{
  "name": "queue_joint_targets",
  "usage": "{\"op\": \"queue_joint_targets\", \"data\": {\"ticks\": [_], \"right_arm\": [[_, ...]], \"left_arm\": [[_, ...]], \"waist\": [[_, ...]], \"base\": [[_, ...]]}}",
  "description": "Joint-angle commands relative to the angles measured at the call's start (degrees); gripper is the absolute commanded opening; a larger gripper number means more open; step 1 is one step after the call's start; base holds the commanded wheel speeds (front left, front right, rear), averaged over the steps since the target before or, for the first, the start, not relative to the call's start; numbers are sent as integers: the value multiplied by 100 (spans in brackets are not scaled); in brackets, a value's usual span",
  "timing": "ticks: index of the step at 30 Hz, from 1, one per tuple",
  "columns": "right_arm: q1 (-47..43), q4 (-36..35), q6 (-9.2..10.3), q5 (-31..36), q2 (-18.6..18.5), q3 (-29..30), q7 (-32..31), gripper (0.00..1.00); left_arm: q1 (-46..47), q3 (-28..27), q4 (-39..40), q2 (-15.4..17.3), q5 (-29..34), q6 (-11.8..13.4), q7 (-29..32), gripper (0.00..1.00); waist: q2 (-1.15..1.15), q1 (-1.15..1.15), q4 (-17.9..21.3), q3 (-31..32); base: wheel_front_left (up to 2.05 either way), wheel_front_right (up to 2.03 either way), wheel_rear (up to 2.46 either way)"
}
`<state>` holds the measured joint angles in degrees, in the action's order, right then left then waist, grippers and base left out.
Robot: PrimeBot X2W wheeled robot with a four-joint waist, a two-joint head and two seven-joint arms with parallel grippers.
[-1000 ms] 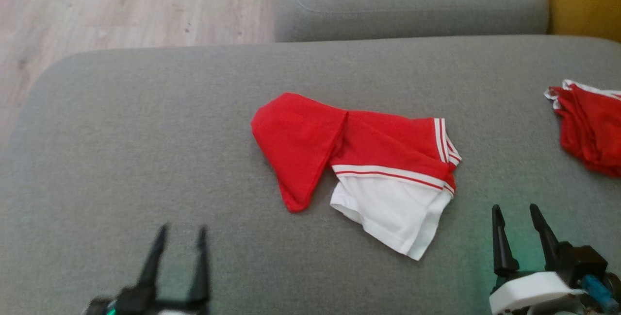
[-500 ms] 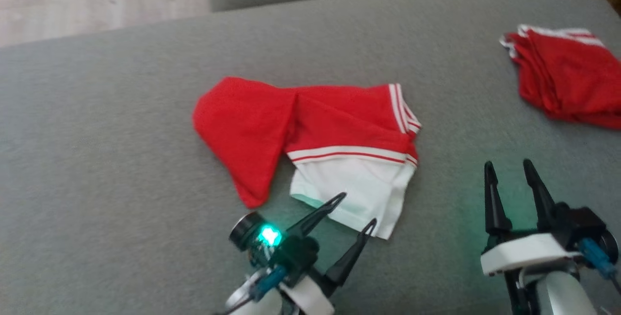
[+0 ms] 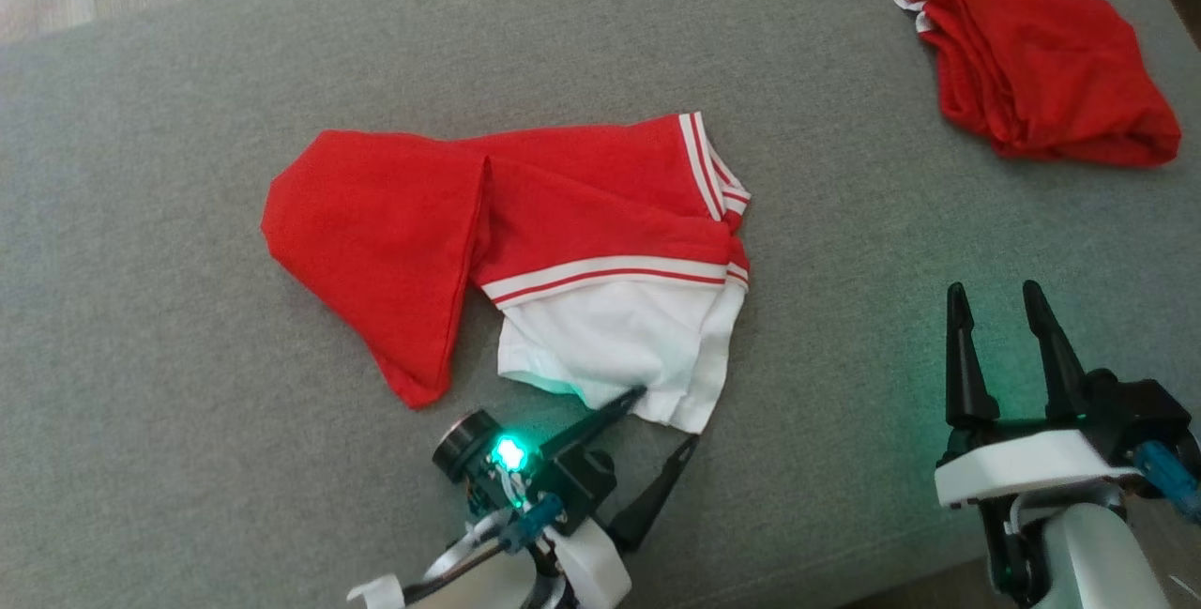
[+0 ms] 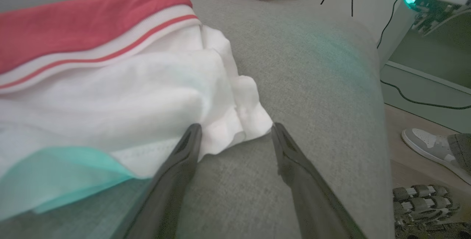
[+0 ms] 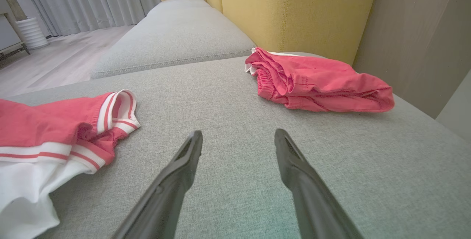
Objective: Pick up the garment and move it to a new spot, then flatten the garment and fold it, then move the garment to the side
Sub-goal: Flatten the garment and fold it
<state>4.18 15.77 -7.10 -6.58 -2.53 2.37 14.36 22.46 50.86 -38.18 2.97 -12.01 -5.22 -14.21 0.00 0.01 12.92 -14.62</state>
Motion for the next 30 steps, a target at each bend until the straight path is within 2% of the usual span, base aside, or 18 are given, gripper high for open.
{"op": "queue_joint_targets", "data": {"ticks": [1, 20, 22, 23, 25, 28, 30], "right_arm": [[211, -192, -39, -30, -35, -91, 63, 100], [252, -113, -39, -41, -35, -100, 63, 100], [263, -112, -39, -47, -35, -107, 63, 100], [264, -111, -39, -50, -35, -108, 63, 100], [257, -106, -39, -49, -35, -103, 63, 100], [243, -93, -39, -50, -35, -93, 63, 100], [240, -84, -39, -56, -35, -96, 63, 100]], "left_arm": [[249, -87, 37, -9, -64, 102, -38, 100], [354, 20, -100, -9, -604, 189, -77, 100], [365, 11, -107, -9, -634, 191, -77, 87], [366, 5, -111, -9, -654, 186, -77, 71], [379, 1, -106, -9, -687, 175, -78, 54], [393, 5, -88, -9, -726, 171, -78, 47], [399, 10, -88, -9, -739, 173, -78, 45]], "waist": [[0, -1, -4, -40], [0, -1, -45, -8], [0, -1, -32, -18], [0, -1, -25, -21], [0, -1, -18, -24], [0, -1, -14, -25], [0, -1, -12, -25]], "base": [[0, 0, 0], [0, 0, 0], [0, 0, 0], [0, 0, 0], [0, 0, 0], [0, 0, 0], [0, 0, 0]]}}
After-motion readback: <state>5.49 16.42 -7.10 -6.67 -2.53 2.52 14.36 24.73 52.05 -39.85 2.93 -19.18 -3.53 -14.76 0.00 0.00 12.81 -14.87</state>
